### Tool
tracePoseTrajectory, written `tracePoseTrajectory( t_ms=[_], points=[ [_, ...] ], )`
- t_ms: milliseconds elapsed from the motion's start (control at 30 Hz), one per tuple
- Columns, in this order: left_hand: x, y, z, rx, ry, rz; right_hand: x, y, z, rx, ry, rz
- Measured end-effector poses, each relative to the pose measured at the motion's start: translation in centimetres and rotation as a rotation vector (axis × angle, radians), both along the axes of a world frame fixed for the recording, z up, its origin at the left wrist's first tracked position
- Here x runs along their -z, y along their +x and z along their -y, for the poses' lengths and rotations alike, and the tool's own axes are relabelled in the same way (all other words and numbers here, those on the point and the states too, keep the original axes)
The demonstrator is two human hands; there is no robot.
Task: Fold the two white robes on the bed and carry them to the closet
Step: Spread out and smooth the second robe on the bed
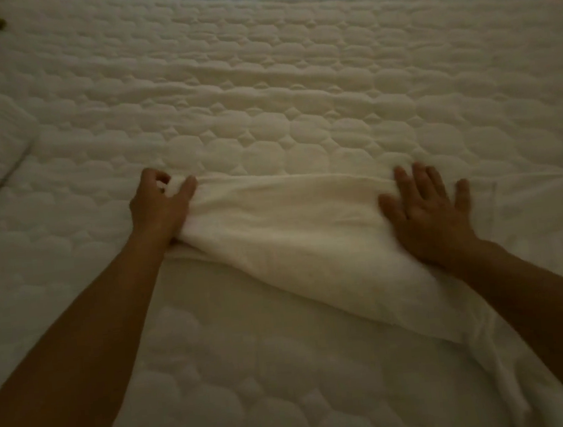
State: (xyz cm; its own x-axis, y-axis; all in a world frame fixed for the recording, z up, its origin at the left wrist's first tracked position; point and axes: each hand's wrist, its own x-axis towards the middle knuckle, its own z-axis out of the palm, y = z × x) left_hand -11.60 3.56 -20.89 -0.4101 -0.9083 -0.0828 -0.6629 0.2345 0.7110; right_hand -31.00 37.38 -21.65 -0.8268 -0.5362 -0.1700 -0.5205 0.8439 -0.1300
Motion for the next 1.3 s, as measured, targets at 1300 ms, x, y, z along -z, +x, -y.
tracePoseTrajectory(
  t_ms=[1300],
  points=[
    [3.5,9.5,-7.6,-0.273,0.05,-0.541,-8.1,9.4,32.1,-0.682,0.288,0.887]
  ],
)
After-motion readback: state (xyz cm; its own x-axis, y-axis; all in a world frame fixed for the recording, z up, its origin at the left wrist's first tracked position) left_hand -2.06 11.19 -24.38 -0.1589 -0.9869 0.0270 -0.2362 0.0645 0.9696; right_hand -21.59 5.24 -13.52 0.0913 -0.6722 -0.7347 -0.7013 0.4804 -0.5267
